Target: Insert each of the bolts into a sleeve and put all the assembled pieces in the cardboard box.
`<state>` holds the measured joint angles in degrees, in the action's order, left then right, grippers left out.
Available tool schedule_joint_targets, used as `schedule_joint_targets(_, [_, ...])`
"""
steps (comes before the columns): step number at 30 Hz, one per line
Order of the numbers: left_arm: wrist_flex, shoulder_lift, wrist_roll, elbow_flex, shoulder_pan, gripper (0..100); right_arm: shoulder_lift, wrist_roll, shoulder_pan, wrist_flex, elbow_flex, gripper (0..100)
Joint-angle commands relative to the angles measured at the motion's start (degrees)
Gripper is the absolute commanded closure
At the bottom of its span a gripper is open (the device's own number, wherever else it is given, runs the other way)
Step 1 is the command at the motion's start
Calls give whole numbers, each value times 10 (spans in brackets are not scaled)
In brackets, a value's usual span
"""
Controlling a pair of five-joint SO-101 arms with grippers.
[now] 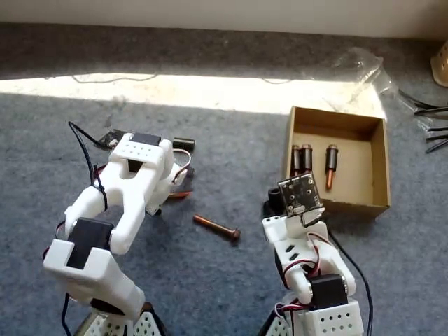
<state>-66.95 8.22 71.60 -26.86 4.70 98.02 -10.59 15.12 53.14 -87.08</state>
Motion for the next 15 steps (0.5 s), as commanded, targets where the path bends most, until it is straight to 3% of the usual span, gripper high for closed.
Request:
schedule_joint_targets(1, [-2, -2, 7, 22, 5, 550, 7, 1, -6, -9, 5, 993])
schedule_joint_targets(15, [4, -1, 7, 25, -63, 551, 7, 1, -6, -9, 5, 993])
